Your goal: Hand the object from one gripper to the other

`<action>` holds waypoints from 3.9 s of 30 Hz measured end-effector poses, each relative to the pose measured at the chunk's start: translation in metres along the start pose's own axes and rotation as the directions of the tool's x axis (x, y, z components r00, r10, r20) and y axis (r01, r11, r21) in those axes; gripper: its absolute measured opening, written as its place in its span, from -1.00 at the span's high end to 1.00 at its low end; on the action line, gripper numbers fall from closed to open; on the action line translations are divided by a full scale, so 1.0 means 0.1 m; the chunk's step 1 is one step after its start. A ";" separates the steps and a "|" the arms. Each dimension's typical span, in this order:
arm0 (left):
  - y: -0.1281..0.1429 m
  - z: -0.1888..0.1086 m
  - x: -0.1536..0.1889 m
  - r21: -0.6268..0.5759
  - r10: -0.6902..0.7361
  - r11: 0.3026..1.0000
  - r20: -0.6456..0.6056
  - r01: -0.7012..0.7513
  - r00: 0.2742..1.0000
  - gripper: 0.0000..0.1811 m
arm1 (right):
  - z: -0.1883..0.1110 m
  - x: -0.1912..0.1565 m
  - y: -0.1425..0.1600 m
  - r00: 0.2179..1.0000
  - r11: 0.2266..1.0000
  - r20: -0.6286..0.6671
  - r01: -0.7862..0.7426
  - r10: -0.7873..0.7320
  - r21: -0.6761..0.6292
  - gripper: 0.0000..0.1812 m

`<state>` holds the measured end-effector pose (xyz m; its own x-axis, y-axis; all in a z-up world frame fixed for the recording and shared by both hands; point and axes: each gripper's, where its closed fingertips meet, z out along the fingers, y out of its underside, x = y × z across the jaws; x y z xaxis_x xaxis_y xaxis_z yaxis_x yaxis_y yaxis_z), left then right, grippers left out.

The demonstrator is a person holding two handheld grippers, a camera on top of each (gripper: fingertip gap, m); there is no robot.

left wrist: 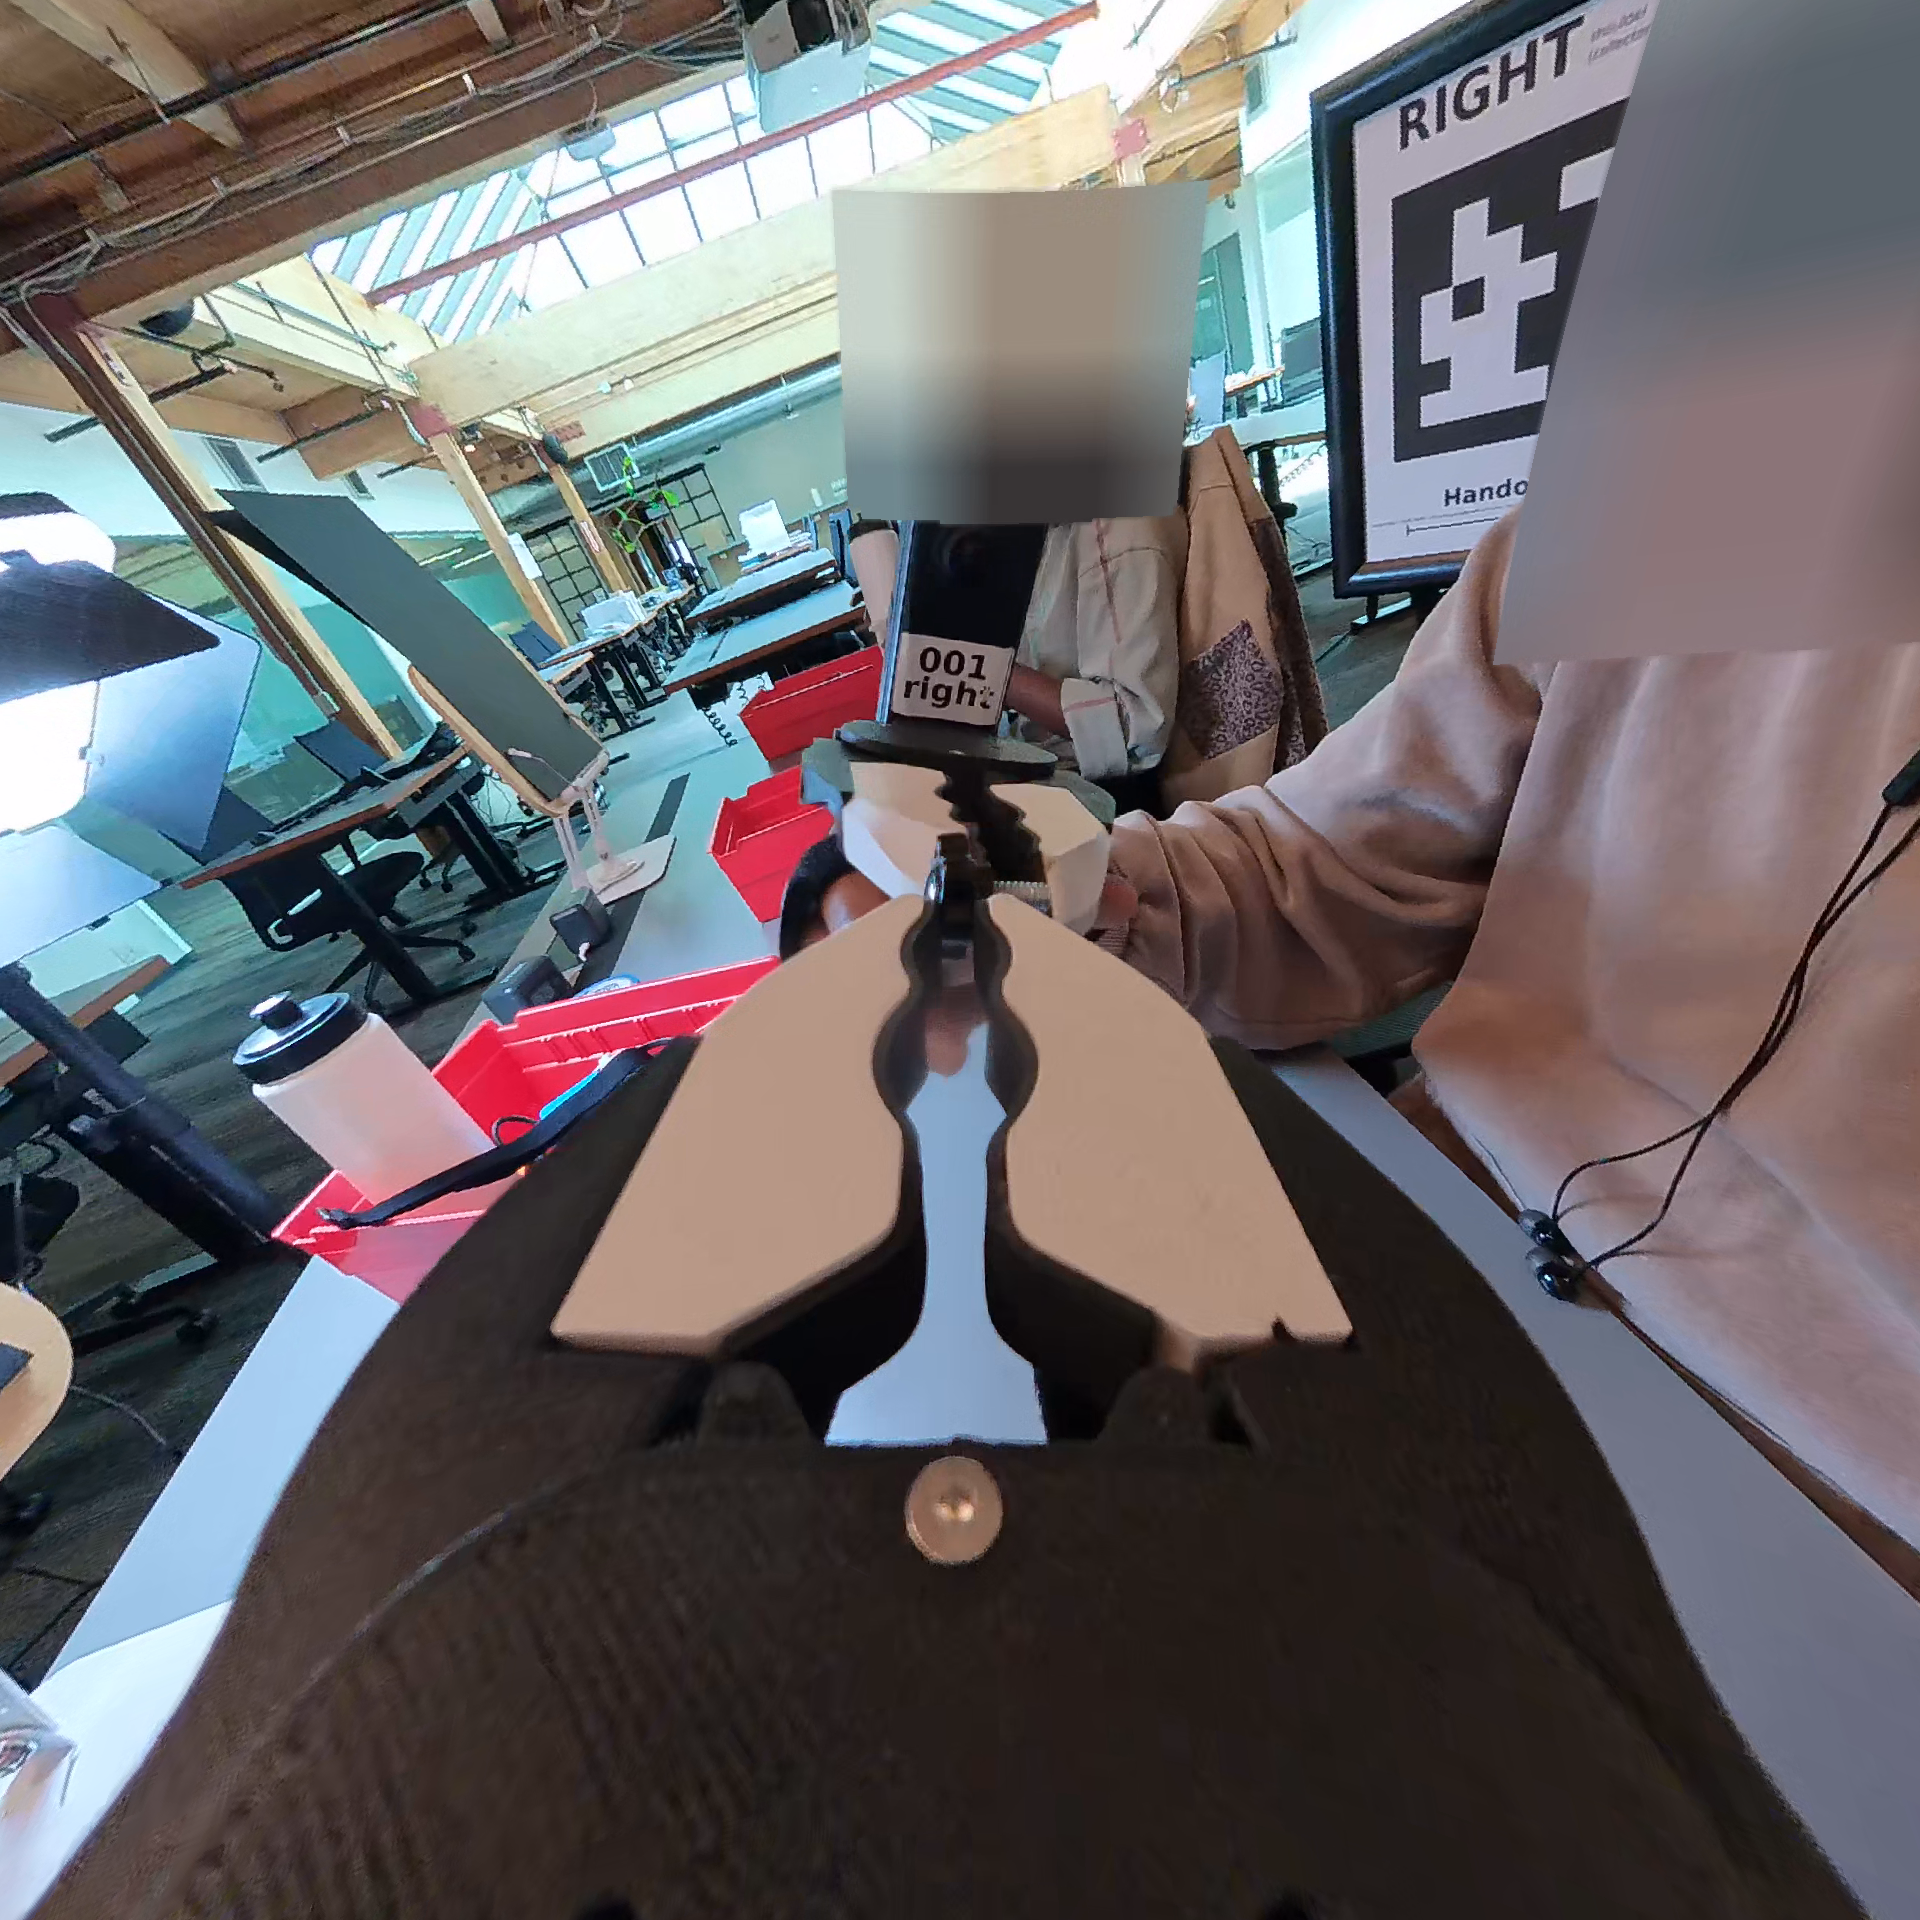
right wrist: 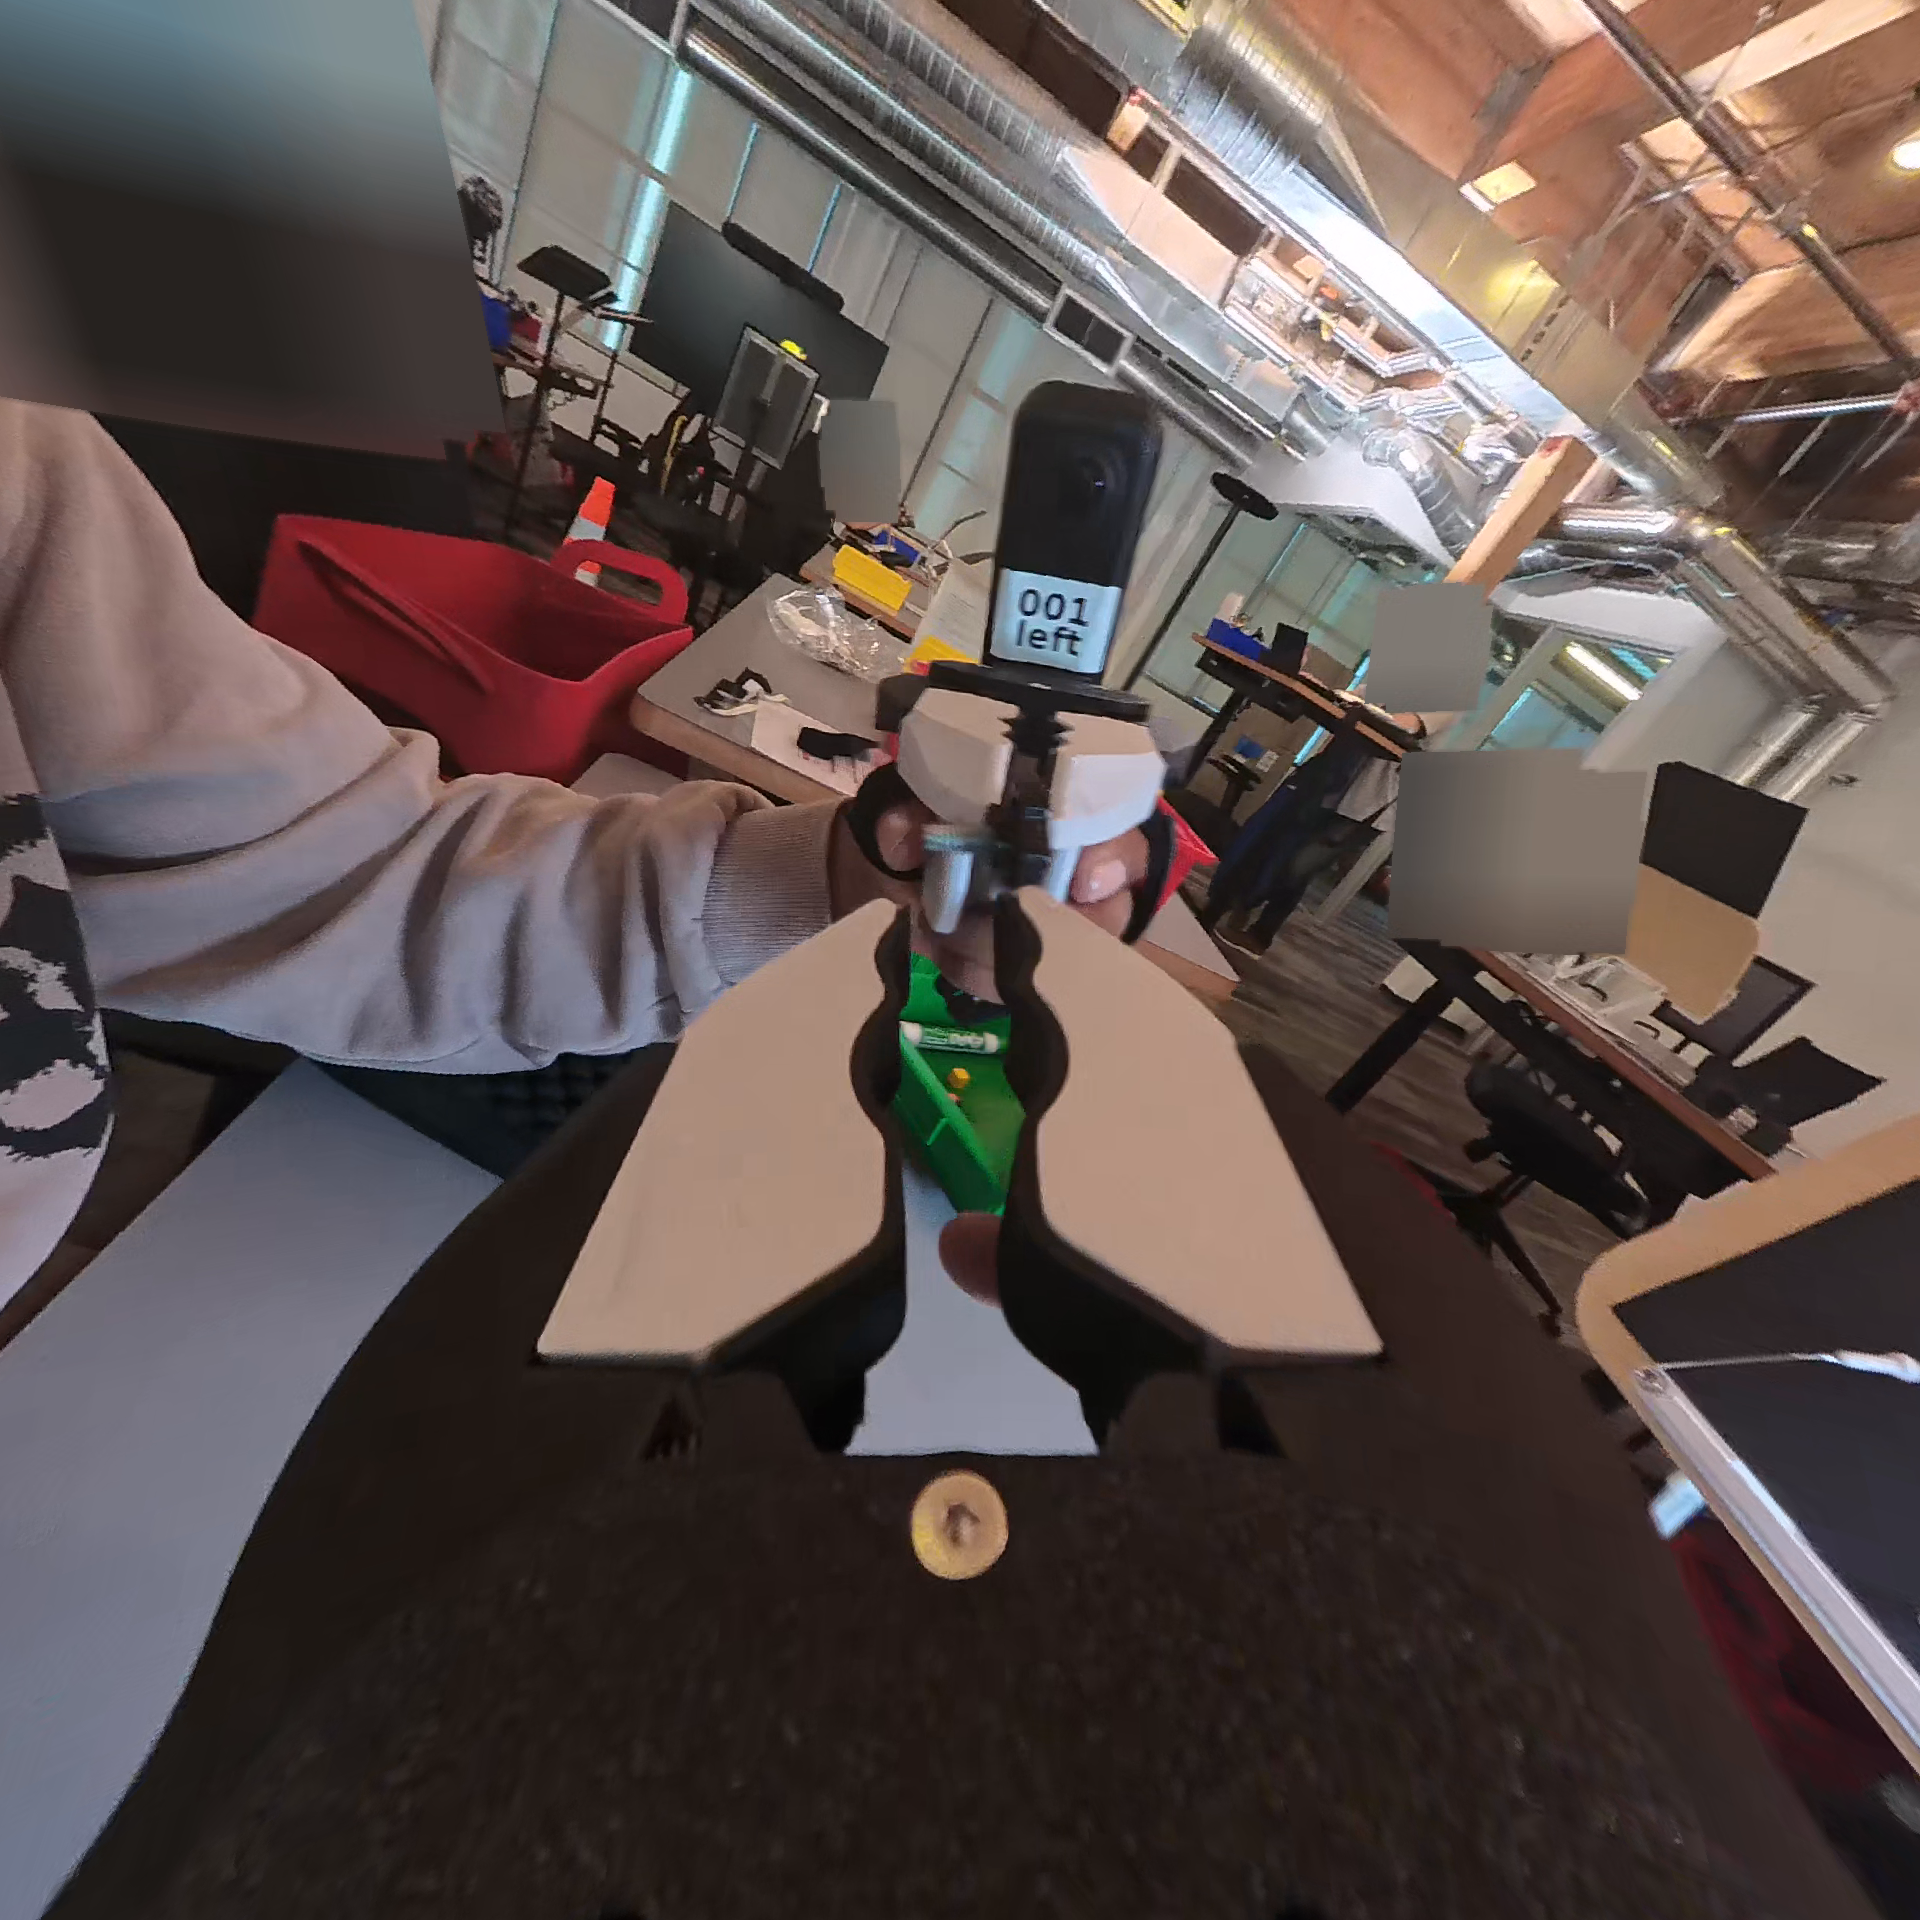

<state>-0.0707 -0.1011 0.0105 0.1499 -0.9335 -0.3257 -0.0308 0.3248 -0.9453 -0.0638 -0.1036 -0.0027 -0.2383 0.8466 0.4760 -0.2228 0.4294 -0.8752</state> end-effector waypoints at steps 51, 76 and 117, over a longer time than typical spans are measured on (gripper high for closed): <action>-0.01 0.12 -0.45 0.217 -0.668 0.717 -0.056 0.663 0.742 0.94 | -0.04 0.53 0.05 0.765 0.910 -0.494 0.365 -0.414 -0.196 0.75; -0.14 0.15 -0.29 0.147 -0.220 0.969 0.139 0.200 0.965 0.94 | 0.06 0.35 -0.14 0.341 0.276 0.446 -0.939 0.827 0.207 0.75; 0.09 0.10 -0.63 0.181 -0.423 0.904 0.260 0.387 0.868 0.94 | -0.19 0.68 0.15 0.815 0.785 -0.056 -0.533 0.576 0.317 0.66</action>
<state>-0.0708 -0.0376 0.0224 0.3999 -0.9083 0.1226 0.2091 -0.0398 -0.9771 -0.0648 -0.0338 0.0148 -0.2700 0.9552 -0.1213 -0.3470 -0.2140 -0.9131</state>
